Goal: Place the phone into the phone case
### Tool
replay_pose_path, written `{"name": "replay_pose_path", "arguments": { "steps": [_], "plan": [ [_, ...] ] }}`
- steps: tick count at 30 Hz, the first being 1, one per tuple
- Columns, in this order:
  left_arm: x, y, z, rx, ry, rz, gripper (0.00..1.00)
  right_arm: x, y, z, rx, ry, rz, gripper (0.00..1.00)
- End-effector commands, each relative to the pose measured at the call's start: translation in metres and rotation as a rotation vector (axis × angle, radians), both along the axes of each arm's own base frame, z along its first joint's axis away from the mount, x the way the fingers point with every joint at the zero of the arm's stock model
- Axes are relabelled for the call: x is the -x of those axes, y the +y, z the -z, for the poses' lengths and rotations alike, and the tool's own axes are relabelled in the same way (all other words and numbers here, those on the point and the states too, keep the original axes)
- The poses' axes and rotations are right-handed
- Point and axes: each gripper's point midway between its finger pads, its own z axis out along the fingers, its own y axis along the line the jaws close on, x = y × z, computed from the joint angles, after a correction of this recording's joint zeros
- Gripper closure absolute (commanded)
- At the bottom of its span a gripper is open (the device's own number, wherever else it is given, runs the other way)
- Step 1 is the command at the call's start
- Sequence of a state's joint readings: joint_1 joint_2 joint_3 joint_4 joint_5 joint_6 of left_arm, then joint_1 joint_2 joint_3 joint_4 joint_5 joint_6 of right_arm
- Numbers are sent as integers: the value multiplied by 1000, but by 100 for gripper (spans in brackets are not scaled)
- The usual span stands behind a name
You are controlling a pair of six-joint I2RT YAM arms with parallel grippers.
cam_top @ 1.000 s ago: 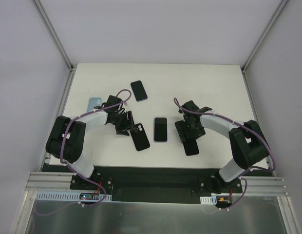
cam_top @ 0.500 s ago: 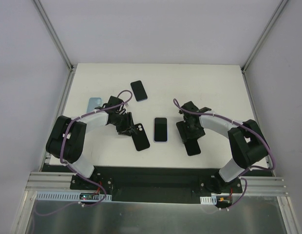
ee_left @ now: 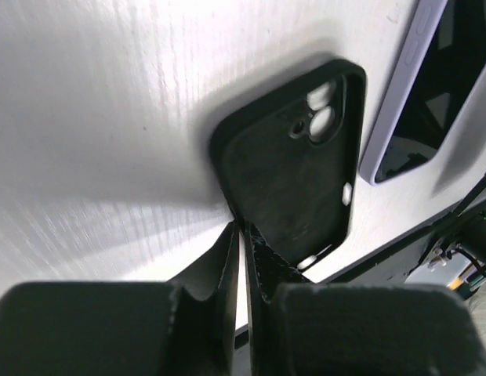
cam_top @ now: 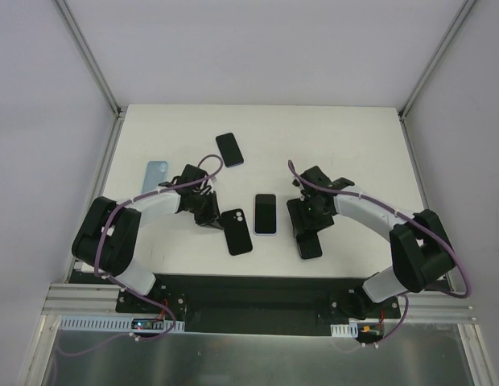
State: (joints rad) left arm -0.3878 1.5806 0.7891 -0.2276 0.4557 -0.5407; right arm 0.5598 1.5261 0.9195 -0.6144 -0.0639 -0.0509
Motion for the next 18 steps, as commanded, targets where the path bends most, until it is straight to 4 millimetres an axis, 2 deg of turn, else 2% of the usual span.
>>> {"name": "replay_pose_path", "arguments": {
  "steps": [1,3,6,7,9,11,17,18],
  "plan": [
    [11,-2,-10,19,-17,9,97,0,26,-36,-123,-37,-2,64],
    [14,-1,-12,21,-23,3,96,1,34,-43,-146,-48,-24,65],
    [16,1,-18,29,-30,-17,83,2,50,-53,-191,-53,-19,66],
    [16,1,-20,31,-29,-32,65,2,55,-56,-205,-57,-19,67],
    [13,3,-29,30,-61,-54,43,1,70,-64,-238,-65,-6,69],
    [9,7,-41,27,-93,-78,33,0,87,-71,-276,-74,31,69],
    [-5,44,-67,-6,-177,-190,26,-4,139,-86,-357,-98,128,69],
    [-11,57,-70,-5,-186,-239,25,-4,148,-84,-364,-77,175,69]
  ]
}}
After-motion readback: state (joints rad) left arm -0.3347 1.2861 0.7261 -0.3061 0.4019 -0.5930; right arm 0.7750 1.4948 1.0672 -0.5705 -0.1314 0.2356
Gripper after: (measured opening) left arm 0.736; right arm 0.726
